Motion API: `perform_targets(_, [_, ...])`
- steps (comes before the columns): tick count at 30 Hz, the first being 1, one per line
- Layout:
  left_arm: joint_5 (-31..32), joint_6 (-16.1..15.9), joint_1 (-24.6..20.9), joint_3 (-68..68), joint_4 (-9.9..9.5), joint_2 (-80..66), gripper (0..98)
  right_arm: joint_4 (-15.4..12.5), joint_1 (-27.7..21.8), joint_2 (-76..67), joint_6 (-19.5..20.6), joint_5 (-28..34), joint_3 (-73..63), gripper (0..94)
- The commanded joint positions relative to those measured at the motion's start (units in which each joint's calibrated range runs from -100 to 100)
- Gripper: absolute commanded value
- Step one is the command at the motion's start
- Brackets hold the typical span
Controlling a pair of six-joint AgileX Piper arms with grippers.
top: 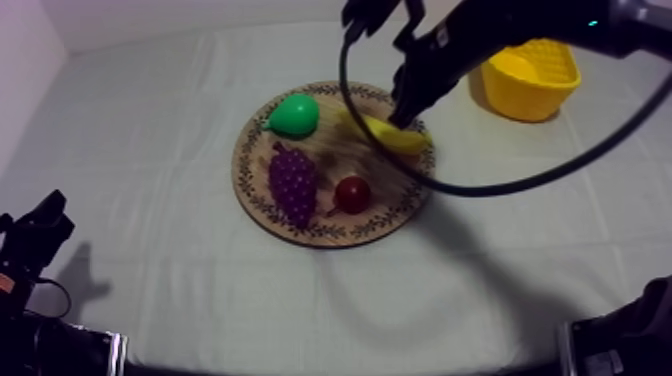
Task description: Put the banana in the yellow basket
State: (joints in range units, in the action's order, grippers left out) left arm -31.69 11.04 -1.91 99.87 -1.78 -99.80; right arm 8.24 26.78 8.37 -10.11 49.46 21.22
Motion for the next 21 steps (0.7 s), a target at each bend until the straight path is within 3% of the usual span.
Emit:
perform_targets(1, [0.0,0.0,0.0,0.0,0.00,0.0,0.1,1.1,0.2,3.5,1.3,-0.9,0.7,25.5])
perform_targets(10, [0.0,0.0,0.0,0.0,0.00,0.0,0.1,3.2,-0.5,6.9,4.2,-4.1,0.7,49.1])
perform_targets(21, [0.0,0.0,0.0,0.0,0.00,0.0,0.1,3.7,-0.9,8.5,5.2,-5.9,0.2,45.6])
